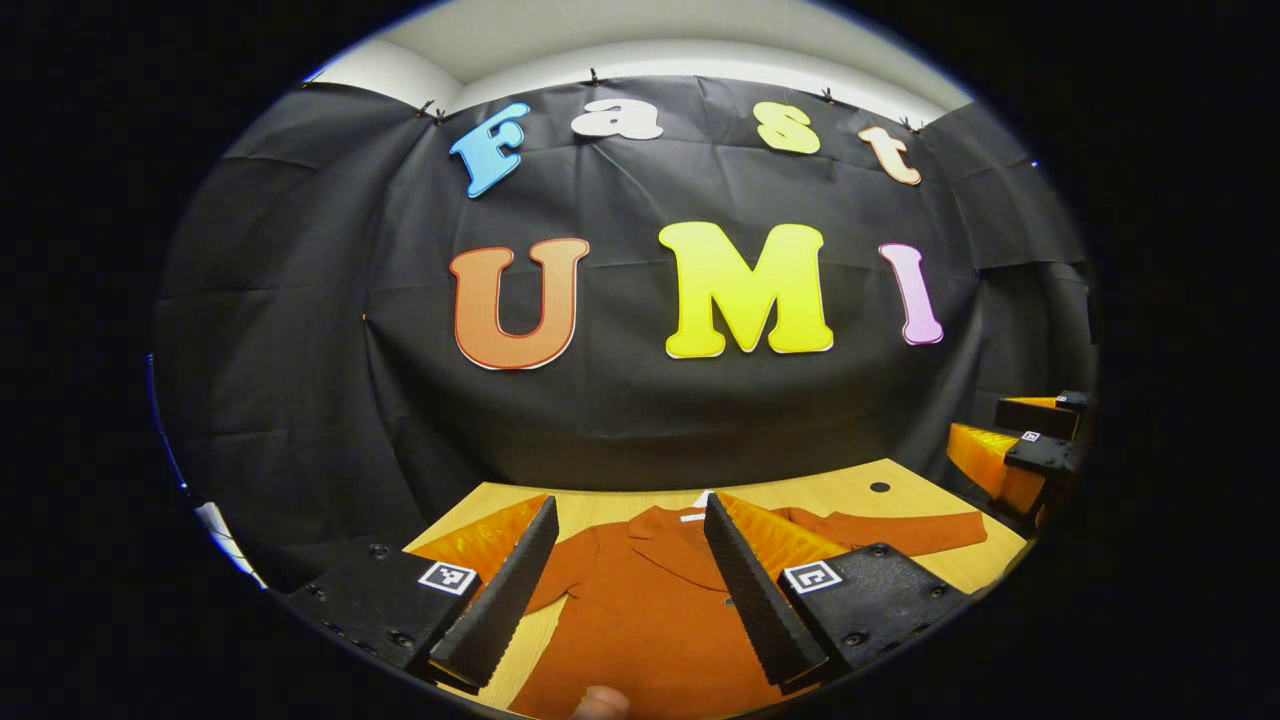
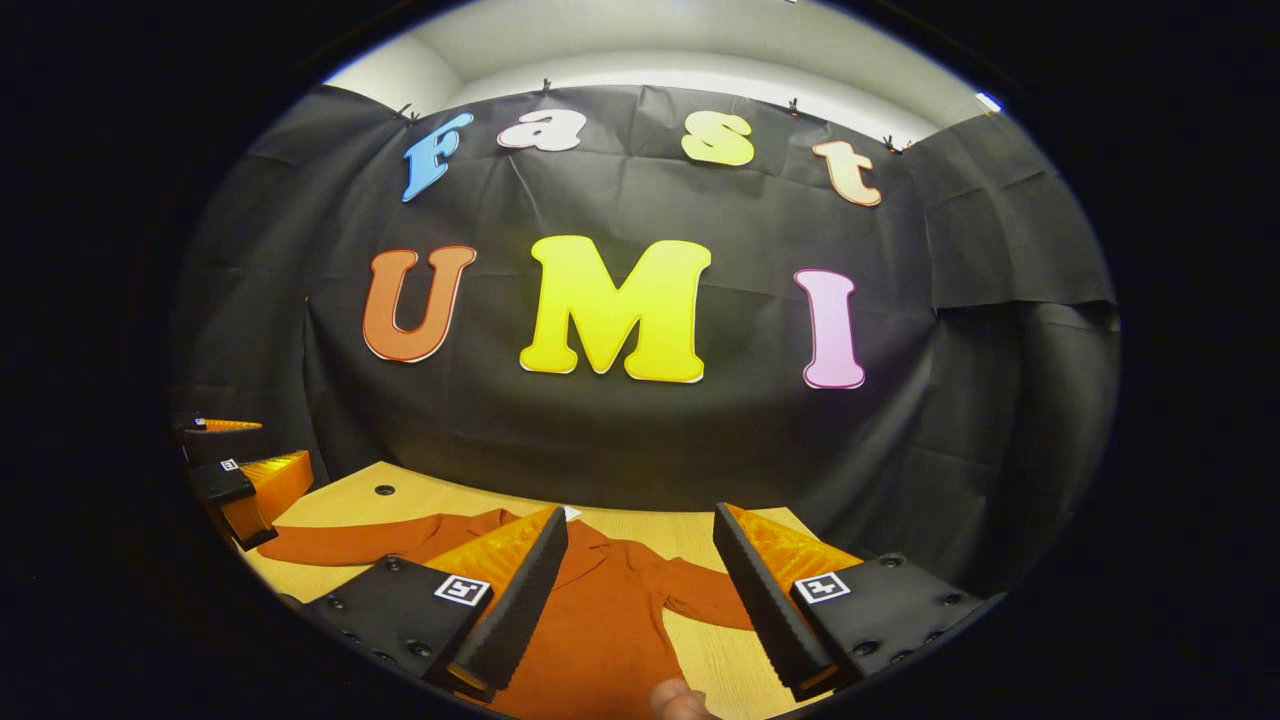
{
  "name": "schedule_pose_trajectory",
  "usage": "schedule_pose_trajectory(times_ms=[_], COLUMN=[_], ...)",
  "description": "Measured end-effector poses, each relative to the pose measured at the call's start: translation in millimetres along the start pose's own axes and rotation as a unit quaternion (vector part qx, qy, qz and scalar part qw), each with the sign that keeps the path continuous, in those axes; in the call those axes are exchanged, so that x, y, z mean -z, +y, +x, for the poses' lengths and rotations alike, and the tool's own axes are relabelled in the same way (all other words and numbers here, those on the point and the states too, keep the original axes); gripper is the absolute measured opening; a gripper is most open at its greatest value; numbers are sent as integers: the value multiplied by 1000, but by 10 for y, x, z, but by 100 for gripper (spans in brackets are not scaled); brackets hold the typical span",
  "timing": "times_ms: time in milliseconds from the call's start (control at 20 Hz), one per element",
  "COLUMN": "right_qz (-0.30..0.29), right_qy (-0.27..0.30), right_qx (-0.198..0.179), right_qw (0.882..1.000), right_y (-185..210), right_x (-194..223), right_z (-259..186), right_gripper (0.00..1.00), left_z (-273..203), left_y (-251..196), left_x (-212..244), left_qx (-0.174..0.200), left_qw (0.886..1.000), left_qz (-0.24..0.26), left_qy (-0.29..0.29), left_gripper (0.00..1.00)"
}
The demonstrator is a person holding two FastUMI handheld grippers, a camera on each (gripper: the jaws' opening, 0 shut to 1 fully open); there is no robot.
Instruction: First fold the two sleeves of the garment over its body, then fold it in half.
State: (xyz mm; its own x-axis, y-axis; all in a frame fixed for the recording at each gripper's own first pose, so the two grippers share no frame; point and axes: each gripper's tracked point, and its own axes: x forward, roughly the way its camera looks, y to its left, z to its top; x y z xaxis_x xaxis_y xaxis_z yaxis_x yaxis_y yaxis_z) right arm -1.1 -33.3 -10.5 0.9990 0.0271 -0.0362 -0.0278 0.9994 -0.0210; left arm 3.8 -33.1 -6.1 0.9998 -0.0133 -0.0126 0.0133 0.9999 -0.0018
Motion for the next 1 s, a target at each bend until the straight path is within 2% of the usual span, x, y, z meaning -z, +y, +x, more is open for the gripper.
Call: schedule_pose_trajectory(times_ms=[300, 1000], right_qz=[5, -3], right_qy=[10, 23], right_qx=[-16, -6], right_qw=[1000, 1000], right_y=[7, -202], right_x=[70, 181], right_z=[97, 349], right_gripper=[93, 94], left_z=[33, 209], left_y=[-33, -176], left_x=[94, 169], left_qx=[-9, -6], left_qw=[1000, 999], left_qz=[-3, 2], left_qy=[20, 36], left_gripper=[96, 96])
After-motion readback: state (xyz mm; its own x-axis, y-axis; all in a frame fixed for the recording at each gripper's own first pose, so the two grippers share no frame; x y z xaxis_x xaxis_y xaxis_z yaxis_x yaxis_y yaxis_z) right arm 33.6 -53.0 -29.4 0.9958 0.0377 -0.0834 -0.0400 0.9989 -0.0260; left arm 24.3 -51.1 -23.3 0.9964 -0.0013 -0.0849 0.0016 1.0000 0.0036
